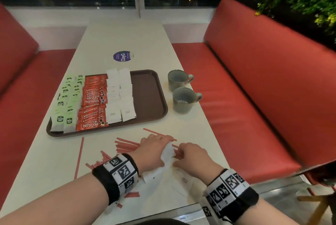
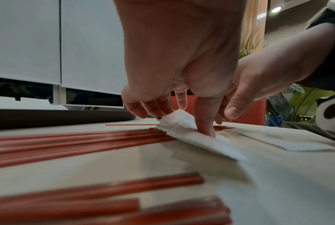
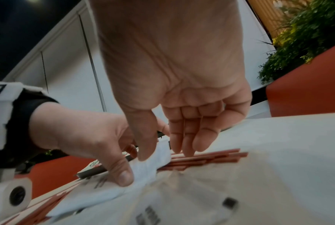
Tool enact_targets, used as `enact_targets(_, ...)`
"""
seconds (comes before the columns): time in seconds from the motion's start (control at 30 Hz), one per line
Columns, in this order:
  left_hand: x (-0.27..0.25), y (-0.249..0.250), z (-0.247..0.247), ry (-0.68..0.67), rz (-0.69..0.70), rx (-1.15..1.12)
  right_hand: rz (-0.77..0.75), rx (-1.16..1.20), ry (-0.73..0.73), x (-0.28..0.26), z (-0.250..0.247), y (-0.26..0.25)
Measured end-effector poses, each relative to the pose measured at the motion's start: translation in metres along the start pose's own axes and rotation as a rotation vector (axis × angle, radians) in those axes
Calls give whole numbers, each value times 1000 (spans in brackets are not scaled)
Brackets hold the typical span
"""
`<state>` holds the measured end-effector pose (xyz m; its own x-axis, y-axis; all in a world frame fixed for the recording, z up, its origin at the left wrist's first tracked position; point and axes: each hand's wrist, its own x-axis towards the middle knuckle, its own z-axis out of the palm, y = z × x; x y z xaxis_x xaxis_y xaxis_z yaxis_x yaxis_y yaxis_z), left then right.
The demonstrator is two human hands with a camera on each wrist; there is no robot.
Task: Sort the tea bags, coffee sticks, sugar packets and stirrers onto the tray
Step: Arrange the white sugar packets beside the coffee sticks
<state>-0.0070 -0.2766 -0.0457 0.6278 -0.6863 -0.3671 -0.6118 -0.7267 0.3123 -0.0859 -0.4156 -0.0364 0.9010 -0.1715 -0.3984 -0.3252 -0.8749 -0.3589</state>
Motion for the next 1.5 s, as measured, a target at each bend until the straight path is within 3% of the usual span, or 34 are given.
enact_targets(0.27, -7, -13, -12, 65, 47, -311, -65, 272, 43, -4, -20, 20)
enact_targets(0.4, -11, -29, -26, 200, -7, -451, -60, 324, 50, 0, -28, 28)
enact_targets(0.5, -13, -40, -38, 351, -79, -683, -101, 390, 32, 6, -31, 12)
enact_targets(0.63, -16, -40, -51, 483, -133, -1094, -175, 585, -31, 23, -33, -28)
enact_targets(0.7, -19, -40, -58, 511, -136, -1196, -223, 760, -92, 32, -32, -46)
enact_targets(0.83, -30, -49, -69, 497, -160, -1385, -172, 1097, -241, 44, -37, -66)
enact_targets(1.1, -43, -104, -79, 517, -284, -1419, -95, 1165, -306, 74, -35, -74)
enact_targets(1.27, -35, -120, -84, 534, -328, -1393, -122, 1162, -332, 91, -32, -99)
enact_targets(1.5, -18, -140, -91, 522, -361, -1560, -71, 1107, -361, 118, -36, -99)
